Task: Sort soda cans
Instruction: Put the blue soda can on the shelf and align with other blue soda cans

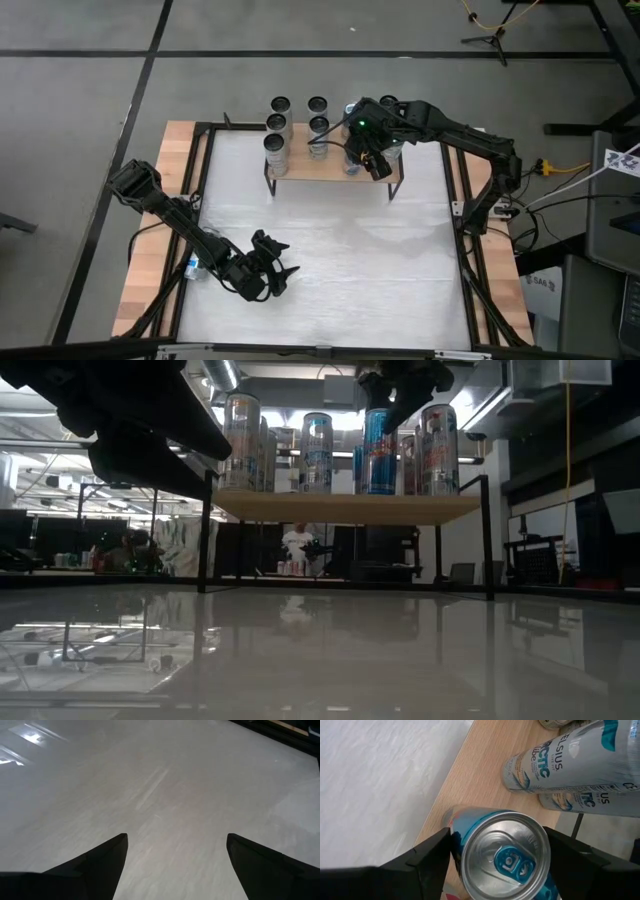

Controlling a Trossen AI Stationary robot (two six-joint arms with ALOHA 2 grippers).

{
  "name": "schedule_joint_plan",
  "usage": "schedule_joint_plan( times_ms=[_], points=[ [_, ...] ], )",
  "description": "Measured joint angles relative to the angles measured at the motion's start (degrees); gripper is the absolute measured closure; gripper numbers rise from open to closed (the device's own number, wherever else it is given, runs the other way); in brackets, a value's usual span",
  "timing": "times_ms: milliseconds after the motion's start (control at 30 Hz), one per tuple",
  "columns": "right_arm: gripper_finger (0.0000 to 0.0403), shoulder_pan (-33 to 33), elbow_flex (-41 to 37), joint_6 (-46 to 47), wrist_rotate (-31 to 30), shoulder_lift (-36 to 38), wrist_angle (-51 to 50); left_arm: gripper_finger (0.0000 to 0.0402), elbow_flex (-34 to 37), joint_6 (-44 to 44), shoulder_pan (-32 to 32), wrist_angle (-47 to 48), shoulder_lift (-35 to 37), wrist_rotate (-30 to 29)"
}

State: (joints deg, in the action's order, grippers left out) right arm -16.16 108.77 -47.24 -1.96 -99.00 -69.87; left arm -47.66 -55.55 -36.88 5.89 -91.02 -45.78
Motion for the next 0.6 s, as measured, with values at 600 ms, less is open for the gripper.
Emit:
schedule_joint_plan(
  times_ms=[600],
  points=[
    [0.0041, -0.02, -0.15, -0.14, -2.85, -0.22, 0.65, 0.0068, 0.0, 0.0, 0.0, 0.0, -0.01, 0.0]
  ],
)
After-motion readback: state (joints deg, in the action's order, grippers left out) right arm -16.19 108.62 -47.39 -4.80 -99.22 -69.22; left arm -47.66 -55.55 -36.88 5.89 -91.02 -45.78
